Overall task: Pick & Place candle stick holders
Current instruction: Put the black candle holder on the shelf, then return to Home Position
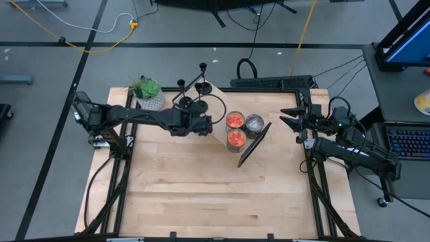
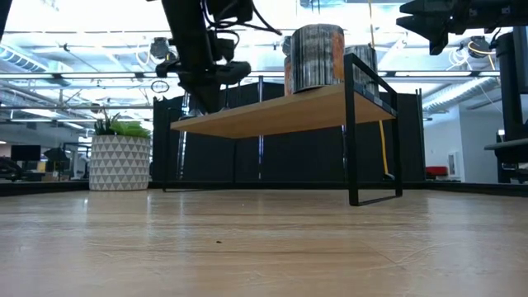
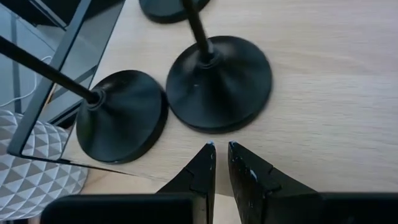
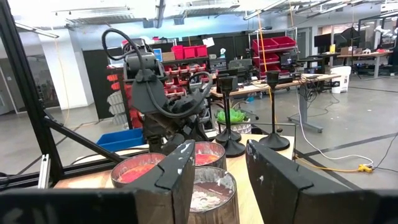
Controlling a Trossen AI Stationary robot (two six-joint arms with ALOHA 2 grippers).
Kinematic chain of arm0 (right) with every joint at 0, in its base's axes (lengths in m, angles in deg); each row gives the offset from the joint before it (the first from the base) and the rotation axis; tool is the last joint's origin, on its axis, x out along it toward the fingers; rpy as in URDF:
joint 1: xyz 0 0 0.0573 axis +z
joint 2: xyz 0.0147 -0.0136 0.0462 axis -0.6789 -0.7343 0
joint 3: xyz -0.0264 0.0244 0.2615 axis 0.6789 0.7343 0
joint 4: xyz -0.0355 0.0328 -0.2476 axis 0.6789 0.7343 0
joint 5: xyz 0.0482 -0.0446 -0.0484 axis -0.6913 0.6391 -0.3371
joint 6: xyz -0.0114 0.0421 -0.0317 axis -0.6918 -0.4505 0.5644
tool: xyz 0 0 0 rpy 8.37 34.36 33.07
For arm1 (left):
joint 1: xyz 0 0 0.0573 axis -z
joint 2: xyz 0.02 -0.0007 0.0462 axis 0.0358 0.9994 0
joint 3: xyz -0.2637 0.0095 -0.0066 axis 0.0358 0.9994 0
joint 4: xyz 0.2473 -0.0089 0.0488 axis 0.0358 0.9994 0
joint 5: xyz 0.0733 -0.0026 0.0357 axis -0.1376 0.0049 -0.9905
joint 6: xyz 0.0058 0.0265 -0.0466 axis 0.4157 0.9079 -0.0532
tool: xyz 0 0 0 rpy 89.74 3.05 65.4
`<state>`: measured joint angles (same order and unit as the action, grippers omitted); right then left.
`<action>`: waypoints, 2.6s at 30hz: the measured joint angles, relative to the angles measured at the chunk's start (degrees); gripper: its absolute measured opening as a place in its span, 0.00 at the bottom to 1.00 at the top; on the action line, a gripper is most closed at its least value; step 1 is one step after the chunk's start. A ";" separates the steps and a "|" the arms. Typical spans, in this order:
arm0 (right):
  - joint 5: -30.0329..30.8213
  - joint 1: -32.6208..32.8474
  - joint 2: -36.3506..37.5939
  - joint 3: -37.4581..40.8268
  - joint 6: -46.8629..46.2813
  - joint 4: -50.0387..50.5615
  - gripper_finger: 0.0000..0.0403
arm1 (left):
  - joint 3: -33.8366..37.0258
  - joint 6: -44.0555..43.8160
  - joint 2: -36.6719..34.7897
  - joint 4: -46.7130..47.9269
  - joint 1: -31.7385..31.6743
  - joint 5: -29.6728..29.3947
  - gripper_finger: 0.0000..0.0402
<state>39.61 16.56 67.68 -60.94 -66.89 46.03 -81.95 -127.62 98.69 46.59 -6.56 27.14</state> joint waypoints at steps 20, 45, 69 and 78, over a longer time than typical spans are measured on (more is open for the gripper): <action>0.26 0.00 -0.02 0.00 0.00 -0.01 0.33 | 2.60 4.80 -0.11 -6.77 -2.77 0.81 0.13; 0.28 0.00 -0.02 0.02 -0.42 -0.13 0.33 | 2.81 5.95 -8.74 -4.43 -1.63 2.55 0.13; 0.04 0.00 0.00 0.02 -0.44 0.45 0.33 | 12.90 13.63 -49.66 -11.56 22.44 6.15 0.13; 0.02 0.00 -0.02 0.02 -0.44 0.44 0.33 | 32.17 14.72 -61.48 -25.70 31.66 3.78 0.13</action>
<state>39.63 16.56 67.66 -60.92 -67.33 46.47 -49.78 -112.90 37.21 20.90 25.10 30.92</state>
